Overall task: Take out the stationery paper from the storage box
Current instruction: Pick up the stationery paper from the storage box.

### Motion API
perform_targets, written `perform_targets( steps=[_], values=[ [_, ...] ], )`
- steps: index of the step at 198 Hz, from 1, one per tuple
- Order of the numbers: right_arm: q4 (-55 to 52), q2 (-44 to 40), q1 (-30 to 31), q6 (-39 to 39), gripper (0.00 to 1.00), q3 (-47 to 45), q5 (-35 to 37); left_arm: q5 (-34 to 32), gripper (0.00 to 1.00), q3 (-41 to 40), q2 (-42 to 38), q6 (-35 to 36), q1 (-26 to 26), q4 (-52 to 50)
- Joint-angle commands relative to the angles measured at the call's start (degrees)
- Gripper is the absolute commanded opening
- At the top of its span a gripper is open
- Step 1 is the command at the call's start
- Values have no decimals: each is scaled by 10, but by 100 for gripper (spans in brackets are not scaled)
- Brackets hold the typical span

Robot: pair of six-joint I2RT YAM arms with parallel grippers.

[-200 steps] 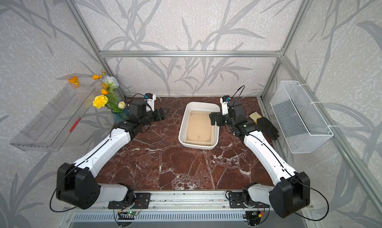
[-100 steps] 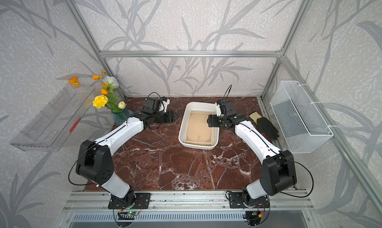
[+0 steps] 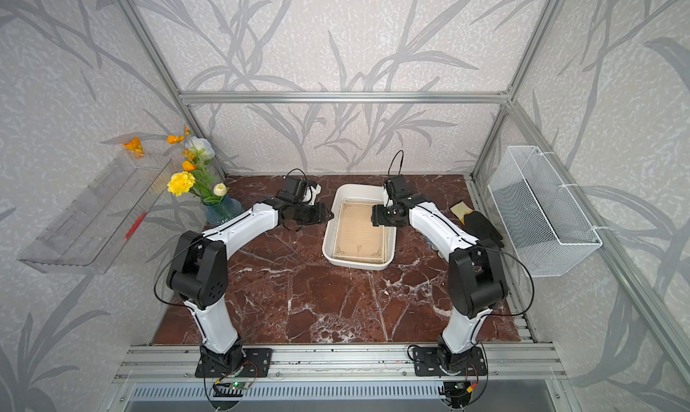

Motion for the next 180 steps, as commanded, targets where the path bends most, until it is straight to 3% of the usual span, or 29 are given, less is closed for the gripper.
perform_targets(
  steps=[1,66,127,180],
  values=[
    [-25,34,3,2,66,27,13,16,52,17,14,-5,-4,-9],
    [-48,86,3,2,66,71,21,15,30,17,35,-1,-7,-9],
    [-48,88,3,11,66,85,31,-32,30,8,29,16,-9,-18],
    [-48,96,2,20,68,96,45,-28,25,16,39,20,-14,-26]
  ],
)
